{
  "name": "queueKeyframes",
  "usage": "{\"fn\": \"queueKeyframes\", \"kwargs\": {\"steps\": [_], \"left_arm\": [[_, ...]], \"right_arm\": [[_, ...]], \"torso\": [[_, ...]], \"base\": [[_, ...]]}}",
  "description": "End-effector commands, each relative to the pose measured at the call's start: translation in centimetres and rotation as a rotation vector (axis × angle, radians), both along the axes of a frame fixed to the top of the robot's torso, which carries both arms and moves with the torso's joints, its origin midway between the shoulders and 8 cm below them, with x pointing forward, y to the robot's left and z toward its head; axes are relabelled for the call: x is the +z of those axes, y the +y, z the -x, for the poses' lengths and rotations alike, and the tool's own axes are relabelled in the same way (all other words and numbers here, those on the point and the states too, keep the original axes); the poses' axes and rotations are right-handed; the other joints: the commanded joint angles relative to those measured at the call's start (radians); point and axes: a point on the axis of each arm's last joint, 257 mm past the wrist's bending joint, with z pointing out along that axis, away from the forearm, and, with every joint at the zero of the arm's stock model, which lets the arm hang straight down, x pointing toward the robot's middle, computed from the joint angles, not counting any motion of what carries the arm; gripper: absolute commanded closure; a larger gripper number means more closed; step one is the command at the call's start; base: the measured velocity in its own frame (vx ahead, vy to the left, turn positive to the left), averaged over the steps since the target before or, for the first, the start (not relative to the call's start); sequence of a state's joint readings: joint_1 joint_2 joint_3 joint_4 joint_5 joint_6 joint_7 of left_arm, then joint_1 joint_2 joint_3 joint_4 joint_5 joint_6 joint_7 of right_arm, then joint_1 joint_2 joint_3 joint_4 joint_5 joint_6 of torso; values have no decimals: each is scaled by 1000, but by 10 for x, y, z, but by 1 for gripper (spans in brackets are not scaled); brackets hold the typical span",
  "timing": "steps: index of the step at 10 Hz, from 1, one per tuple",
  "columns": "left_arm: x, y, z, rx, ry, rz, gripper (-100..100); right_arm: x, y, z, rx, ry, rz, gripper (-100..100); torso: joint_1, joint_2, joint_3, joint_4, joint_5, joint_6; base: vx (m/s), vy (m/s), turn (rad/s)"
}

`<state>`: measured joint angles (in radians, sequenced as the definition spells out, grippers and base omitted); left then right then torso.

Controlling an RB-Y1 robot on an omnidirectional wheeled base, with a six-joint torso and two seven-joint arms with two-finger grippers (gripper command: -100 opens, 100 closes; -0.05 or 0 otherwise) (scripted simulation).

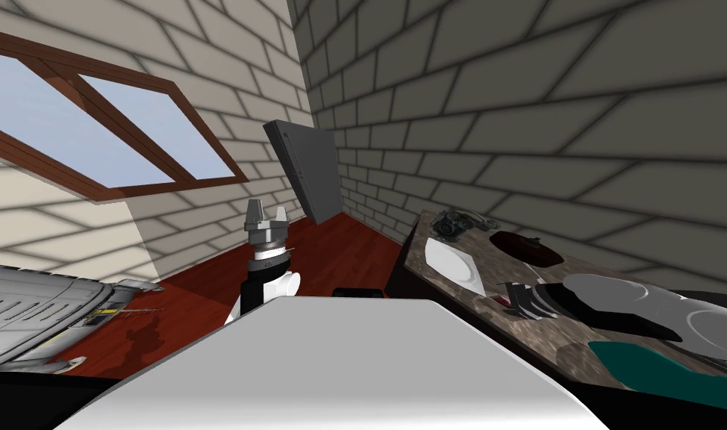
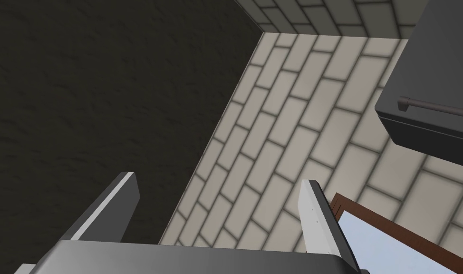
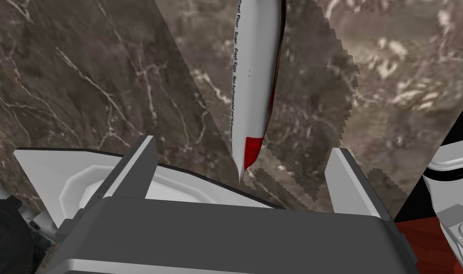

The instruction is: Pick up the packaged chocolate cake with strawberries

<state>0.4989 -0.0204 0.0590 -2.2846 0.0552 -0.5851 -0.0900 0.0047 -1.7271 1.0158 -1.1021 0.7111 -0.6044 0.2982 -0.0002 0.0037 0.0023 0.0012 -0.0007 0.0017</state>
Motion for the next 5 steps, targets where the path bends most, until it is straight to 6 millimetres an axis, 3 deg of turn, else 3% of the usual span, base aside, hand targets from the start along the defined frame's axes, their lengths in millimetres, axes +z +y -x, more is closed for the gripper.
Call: {"fn": "queueKeyframes", "kwargs": {"steps": [1, 5], "left_arm": [[0, 0, 0, 0, 0, 0, 0], [0, 0, 0, 0, 0, 0, 0]], "right_arm": [[-1, 4, -4, -15, -4, -1, -100], [-3, 19, -17, -24, -15, 0, -100]], "torso": [[0, 0, 0, 0, 0, 0], [-1, 2, 1, 1, 0, 0]], "base": [[-45, -33, 24], [-56, -44, 26]]}}
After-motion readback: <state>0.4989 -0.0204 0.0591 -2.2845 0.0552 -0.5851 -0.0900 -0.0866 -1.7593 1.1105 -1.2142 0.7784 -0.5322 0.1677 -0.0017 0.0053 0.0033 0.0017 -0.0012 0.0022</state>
